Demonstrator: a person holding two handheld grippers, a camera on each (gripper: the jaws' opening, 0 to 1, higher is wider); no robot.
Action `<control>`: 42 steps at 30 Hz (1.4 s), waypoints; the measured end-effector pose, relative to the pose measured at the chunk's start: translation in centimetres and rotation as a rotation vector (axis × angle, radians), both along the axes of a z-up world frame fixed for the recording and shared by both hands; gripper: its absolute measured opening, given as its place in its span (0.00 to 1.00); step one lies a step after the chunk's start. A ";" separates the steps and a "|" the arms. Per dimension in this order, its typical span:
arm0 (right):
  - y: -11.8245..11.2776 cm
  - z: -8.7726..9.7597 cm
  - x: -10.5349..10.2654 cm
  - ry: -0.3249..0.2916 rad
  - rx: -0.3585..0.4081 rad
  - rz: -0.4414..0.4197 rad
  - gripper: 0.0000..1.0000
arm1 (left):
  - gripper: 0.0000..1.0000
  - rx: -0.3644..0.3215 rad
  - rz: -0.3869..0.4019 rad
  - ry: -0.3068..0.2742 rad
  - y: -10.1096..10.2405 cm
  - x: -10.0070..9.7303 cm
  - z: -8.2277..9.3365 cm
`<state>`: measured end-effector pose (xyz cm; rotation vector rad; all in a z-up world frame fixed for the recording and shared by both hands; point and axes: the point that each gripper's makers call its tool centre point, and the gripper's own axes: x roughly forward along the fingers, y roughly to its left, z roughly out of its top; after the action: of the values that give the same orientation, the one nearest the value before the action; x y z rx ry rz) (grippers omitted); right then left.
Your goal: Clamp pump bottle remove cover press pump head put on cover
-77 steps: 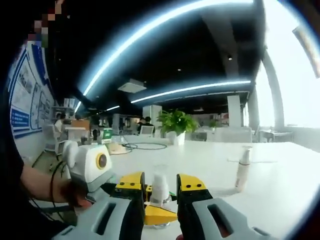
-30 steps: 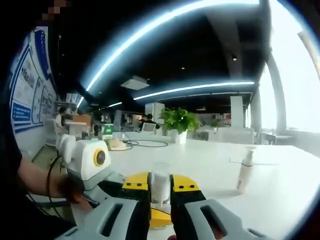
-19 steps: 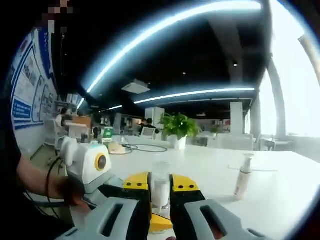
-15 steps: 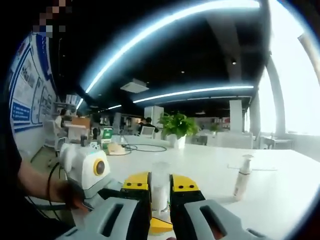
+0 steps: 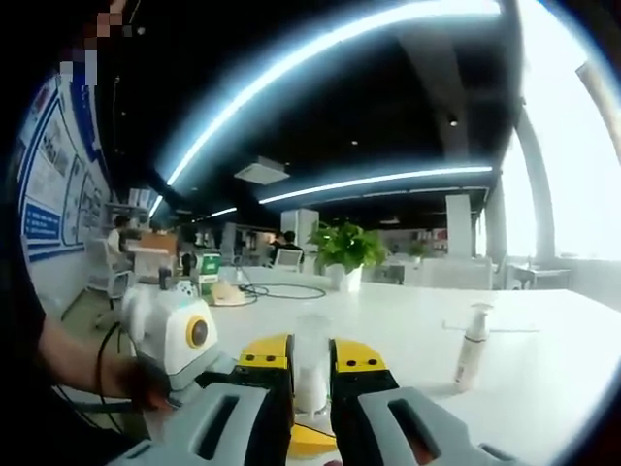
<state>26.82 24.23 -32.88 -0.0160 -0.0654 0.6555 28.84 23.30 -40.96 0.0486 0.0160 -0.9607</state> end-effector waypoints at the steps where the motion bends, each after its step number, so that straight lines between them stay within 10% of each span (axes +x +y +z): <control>1: 0.0 0.1 0.0 -0.002 0.002 0.001 0.08 | 0.15 0.000 0.000 0.000 0.0 0.0 0.0; 24: -2.9 2.4 0.5 -0.043 0.056 -0.070 0.09 | 0.15 0.000 0.005 0.006 -0.1 0.2 0.0; 42: -8.4 0.2 1.8 -0.014 0.053 -0.224 0.09 | 0.16 -0.002 0.006 0.005 0.0 0.3 0.0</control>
<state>28.65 15.87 -32.73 0.0228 -0.0929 0.4301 29.17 23.31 -40.95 0.0443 0.0193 -0.9550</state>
